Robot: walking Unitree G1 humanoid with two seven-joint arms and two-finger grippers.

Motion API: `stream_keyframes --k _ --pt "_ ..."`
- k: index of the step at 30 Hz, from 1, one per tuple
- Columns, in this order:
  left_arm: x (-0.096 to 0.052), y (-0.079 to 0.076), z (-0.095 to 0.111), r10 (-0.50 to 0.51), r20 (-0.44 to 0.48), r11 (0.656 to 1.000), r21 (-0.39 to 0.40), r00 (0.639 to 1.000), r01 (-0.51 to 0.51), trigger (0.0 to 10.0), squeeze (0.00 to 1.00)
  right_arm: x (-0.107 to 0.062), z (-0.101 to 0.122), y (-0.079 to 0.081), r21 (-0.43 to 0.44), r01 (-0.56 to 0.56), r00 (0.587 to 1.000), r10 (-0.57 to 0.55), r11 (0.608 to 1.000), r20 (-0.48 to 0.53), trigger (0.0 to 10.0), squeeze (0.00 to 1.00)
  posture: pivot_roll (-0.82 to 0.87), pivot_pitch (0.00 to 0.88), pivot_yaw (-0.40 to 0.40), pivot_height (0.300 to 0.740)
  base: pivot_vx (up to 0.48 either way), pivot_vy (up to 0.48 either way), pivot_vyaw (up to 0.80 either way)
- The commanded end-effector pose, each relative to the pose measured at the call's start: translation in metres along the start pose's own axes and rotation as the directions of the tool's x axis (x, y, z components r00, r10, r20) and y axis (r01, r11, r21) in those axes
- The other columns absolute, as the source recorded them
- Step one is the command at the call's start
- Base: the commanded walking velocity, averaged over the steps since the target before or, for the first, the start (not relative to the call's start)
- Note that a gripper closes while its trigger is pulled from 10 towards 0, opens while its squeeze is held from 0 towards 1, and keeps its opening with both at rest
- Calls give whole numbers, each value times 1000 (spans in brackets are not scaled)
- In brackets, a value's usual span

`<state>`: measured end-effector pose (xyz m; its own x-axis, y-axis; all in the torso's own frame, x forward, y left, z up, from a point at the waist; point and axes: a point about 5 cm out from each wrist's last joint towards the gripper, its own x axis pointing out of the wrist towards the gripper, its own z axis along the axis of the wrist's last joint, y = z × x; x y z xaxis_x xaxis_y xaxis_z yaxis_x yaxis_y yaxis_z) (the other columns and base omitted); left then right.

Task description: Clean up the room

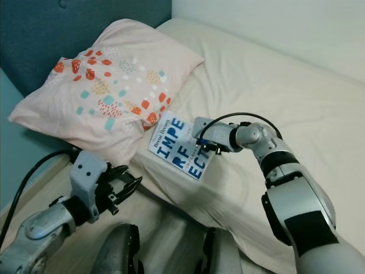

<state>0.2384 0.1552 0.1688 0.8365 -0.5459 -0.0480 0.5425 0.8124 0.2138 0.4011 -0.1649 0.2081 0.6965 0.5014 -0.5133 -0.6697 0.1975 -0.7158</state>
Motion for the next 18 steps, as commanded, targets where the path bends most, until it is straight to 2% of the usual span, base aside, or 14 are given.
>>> stream_keyframes --k 1,7,10,12,13,15,16,17,18 --pt "1 -3 -6 -29 -24 1000 4 999 29 10000 0 -7 -5 -7 -39 19 999 -21 999 -46 10000 0 199 235 -135 601 0 0 0" --pt "2 -3 -6 -31 -23 999 7 999 31 10000 0 -9 -6 -11 -60 30 998 -34 998 -61 10000 0 198 233 -135 601 0 0 0" --pt "7 -5 -7 -28 -18 1000 9 999 28 10000 0 -16 -1 -24 -29 103 994 -104 994 -32 10000 0 173 194 -131 601 0 0 0" --pt "7 -5 -7 -28 -18 1000 9 999 28 10000 0 -16 -1 -24 -29 103 994 -104 994 -32 10000 0 173 194 -131 601 0 0 0" --pt "12 -2 -11 41 -20 999 -14 999 -41 10000 0 -15 2 -28 59 166 986 -167 984 13 10000 0 141 162 -137 601 0 0 0" --pt "12 -2 -11 41 -20 999 -14 999 -41 10000 0 -15 2 -28 59 166 986 -167 984 13 10000 0 141 162 -137 601 0 0 0" --pt "16 3 -17 126 -20 990 -69 992 -127 10000 0 -11 7 -28 228 236 960 -263 945 93 10000 0 126 141 -134 601 0 0 0" --pt "18 6 -21 183 -25 977 -110 983 -184 10000 0 -8 8 -26 349 265 936 -327 899 133 10000 0 126 141 -134 601 0 0 0" --pt "18 6 -21 183 -25 977 -110 983 -184 10000 0 -8 8 -26 349 265 936 -327 899 133 10000 0 126 141 -134 601 0 0 0"
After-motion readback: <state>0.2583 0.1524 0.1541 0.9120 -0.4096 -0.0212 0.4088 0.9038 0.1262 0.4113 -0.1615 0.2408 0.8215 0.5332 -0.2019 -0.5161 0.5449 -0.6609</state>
